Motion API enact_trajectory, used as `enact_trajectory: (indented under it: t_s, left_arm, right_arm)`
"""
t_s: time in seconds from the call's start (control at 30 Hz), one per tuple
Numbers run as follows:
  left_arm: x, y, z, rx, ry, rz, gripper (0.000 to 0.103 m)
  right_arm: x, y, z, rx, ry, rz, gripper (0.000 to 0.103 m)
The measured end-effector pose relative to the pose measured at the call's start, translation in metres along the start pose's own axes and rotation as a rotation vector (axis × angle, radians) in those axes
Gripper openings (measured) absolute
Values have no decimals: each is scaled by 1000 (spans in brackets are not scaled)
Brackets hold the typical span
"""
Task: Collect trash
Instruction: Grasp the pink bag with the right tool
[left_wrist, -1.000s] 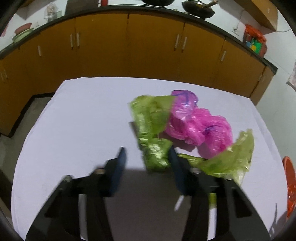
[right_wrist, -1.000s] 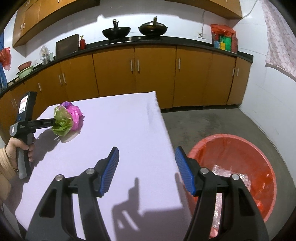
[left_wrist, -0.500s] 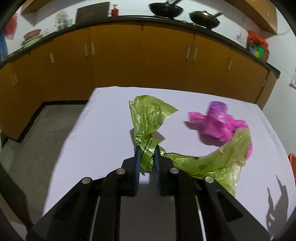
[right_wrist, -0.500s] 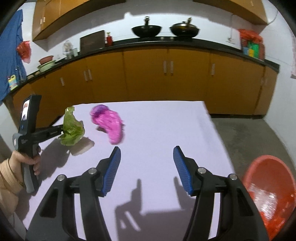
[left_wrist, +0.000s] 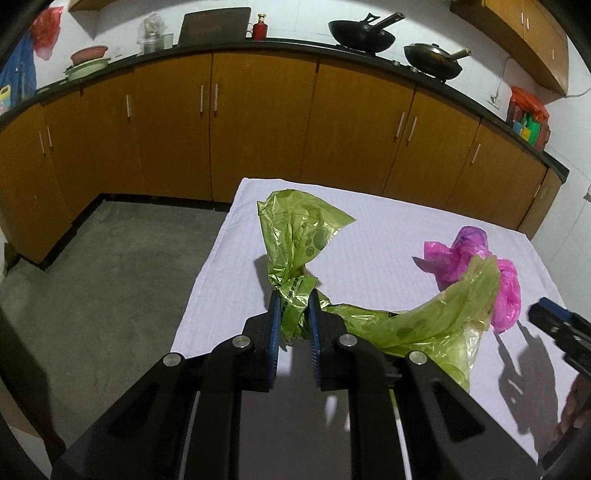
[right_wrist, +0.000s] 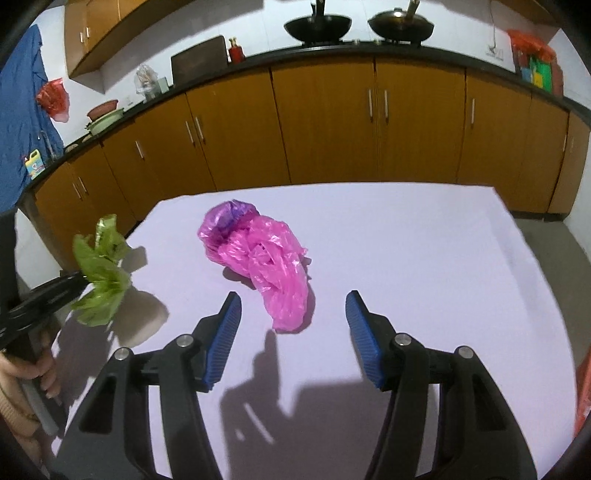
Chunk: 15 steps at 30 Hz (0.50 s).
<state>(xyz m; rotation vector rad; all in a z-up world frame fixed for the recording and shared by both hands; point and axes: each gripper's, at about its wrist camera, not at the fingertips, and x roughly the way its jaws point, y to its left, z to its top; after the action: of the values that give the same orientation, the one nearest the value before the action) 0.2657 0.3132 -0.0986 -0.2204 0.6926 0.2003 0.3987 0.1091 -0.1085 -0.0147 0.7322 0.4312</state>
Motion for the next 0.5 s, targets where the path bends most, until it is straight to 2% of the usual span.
enact_trajectory:
  t_s: [0.13, 0.2, 0.27, 0.33, 0.5]
  left_arm:
    - [0, -2, 1, 10, -5, -3, 15]
    - [1, -4, 1, 20, -5, 1, 15]
    - [1, -6, 1, 24, -1, 2, 15]
    - [1, -8, 0, 25, 1, 5, 15]
    - [-3, -16, -3, 29, 7, -7, 15]
  right_arm:
    - [19, 5, 4, -15, 28, -9, 49]
    - [30, 5, 6, -7, 67, -4, 41]
    - [37, 5, 6, 0, 94, 4, 24]
    - [38, 7, 5, -2, 105, 8, 18]
    - [15, 1, -8, -10, 95, 11, 13]
